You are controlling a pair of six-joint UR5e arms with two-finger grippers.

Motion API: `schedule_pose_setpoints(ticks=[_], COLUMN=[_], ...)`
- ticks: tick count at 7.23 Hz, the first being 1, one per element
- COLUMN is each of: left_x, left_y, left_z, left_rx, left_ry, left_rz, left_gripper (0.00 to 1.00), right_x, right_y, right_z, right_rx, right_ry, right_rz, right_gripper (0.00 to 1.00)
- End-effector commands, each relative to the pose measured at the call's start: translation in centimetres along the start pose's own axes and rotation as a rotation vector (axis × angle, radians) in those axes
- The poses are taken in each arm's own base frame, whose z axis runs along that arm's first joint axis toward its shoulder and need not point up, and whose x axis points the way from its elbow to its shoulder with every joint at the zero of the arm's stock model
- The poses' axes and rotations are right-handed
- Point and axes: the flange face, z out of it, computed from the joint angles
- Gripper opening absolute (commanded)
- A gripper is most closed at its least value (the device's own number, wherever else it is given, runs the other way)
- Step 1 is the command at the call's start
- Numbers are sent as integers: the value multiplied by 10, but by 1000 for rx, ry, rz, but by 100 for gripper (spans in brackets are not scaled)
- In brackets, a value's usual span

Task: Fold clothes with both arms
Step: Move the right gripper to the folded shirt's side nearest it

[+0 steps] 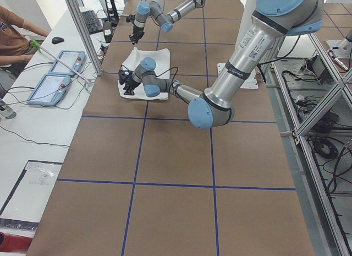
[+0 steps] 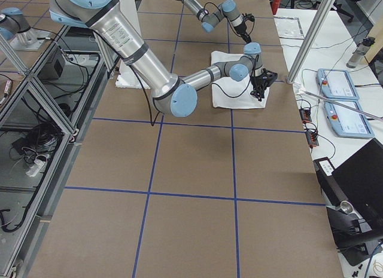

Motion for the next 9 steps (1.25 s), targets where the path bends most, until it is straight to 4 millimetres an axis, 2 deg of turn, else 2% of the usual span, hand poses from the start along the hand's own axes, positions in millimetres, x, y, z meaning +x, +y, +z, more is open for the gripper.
schedule_pose_setpoints(ticks=[1,2,3,4,5,6,9], left_x=[-2,-3,-10,-8,1,-4,-4], left_y=[-3,-4,-3,-3,-5,-3,-3], left_z=[-1,-2,-1,-4,-15,-23,-27], left_rx=[4,5,2,4,8,10,11], left_ry=[0,0,-6,2,26,36,41], left_rz=[20,33,34,33,34,34,33], left_gripper=[44,46,47,50,50,50,50], right_x=[5,56,98,125,134,155,166], right_y=[-5,6,42,72,98,114,143], right_z=[-26,-37,-45,-48,-58,-42,-25], right_rx=[-84,-136,-176,-205,-227,-231,-241], right_ry=[-46,-68,-72,-63,-69,-32,7], right_rz=[17,27,17,81,125,127,137], right_gripper=[65,68,73,78,79,79,82])
